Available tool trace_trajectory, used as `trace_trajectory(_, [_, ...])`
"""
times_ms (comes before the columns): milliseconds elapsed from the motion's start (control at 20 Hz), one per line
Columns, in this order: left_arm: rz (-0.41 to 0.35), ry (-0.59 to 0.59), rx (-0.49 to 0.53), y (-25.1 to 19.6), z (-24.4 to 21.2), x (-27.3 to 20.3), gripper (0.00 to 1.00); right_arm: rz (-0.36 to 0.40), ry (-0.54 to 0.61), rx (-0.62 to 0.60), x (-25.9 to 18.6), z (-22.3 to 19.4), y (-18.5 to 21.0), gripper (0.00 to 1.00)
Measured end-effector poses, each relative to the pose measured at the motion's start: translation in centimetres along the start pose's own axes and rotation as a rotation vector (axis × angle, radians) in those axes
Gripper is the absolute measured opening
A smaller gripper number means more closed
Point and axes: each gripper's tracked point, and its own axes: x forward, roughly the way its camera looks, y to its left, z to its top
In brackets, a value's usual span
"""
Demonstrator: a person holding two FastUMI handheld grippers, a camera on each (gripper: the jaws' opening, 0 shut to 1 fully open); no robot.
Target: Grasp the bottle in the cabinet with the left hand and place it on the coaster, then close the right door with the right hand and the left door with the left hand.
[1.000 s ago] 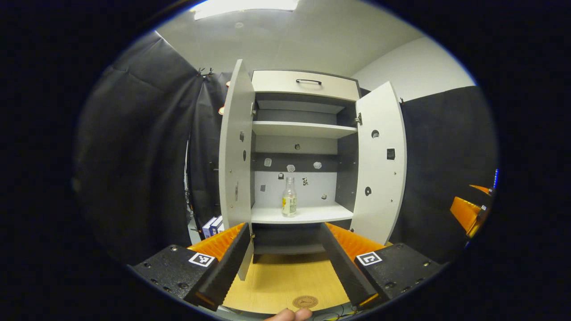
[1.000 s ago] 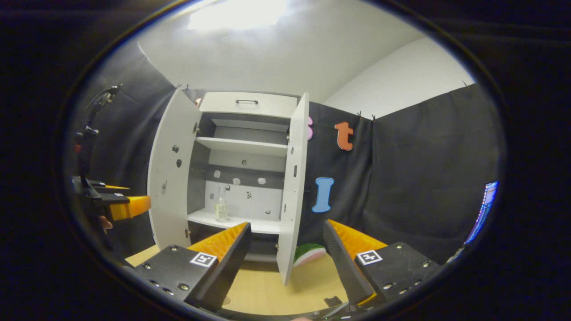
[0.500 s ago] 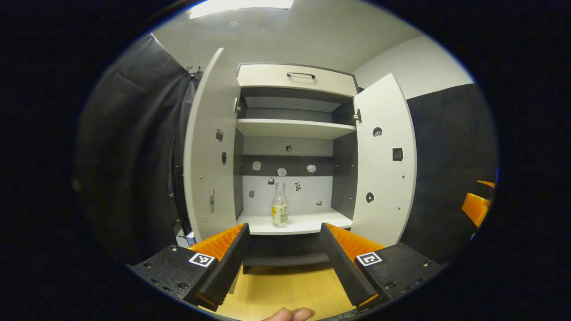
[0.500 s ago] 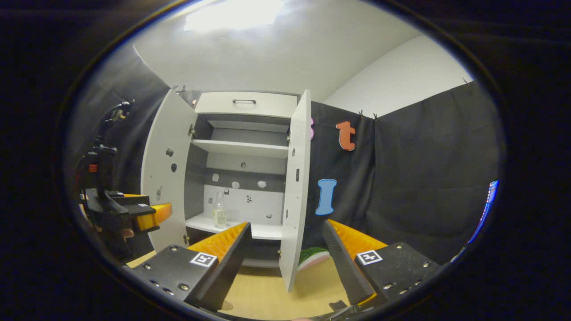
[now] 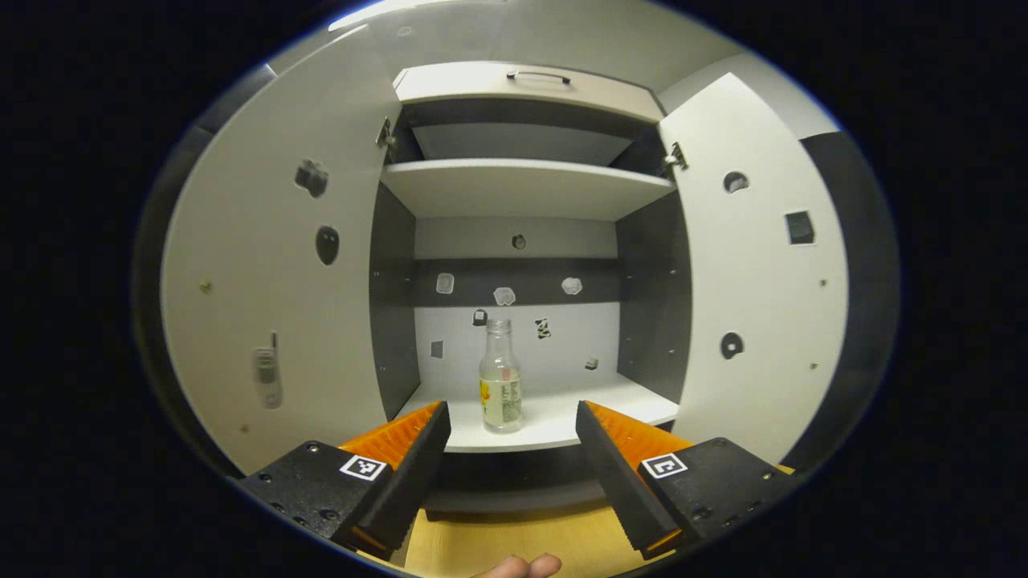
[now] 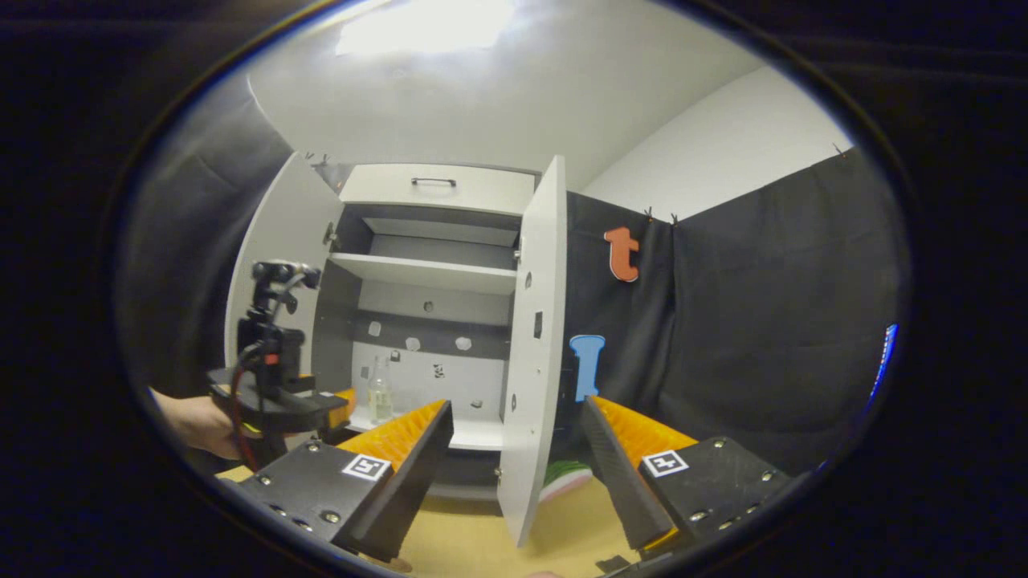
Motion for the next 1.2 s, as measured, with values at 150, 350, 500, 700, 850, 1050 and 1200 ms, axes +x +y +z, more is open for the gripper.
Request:
trace_trajectory(150, [0.016,0.030,-0.013,0.9,-2.2,5.7,1.00,0.022,-0.007,0.015,1.4,-0.2,1.3,0.98])
trace_trajectory(350, [0.035,0.045,-0.023,1.5,-4.2,11.9,1.00,-0.048,0.003,0.030,3.1,-1.3,1.0,0.98])
trace_trajectory(500, [0.020,0.051,-0.025,0.9,-4.6,15.3,1.00,-0.067,0.054,0.067,4.2,-3.6,1.5,0.96])
trace_trajectory(700, [0.055,0.039,-0.025,1.8,-4.2,18.4,0.99,-0.158,0.159,0.028,4.7,-7.2,0.5,0.96])
trace_trajectory(850, [0.078,0.070,-0.020,2.4,-4.7,20.2,0.99,-0.186,0.209,0.034,3.9,-8.6,0.2,0.98])
trace_trajectory(1050, [0.022,0.087,0.020,1.8,-3.5,19.0,0.81,-0.197,0.197,0.083,2.8,-8.1,-0.4,0.97])
trace_trajectory(1200, [-0.025,0.086,0.000,0.7,-2.1,15.3,0.80,-0.189,0.190,0.109,1.1,-7.4,-0.9,0.99])
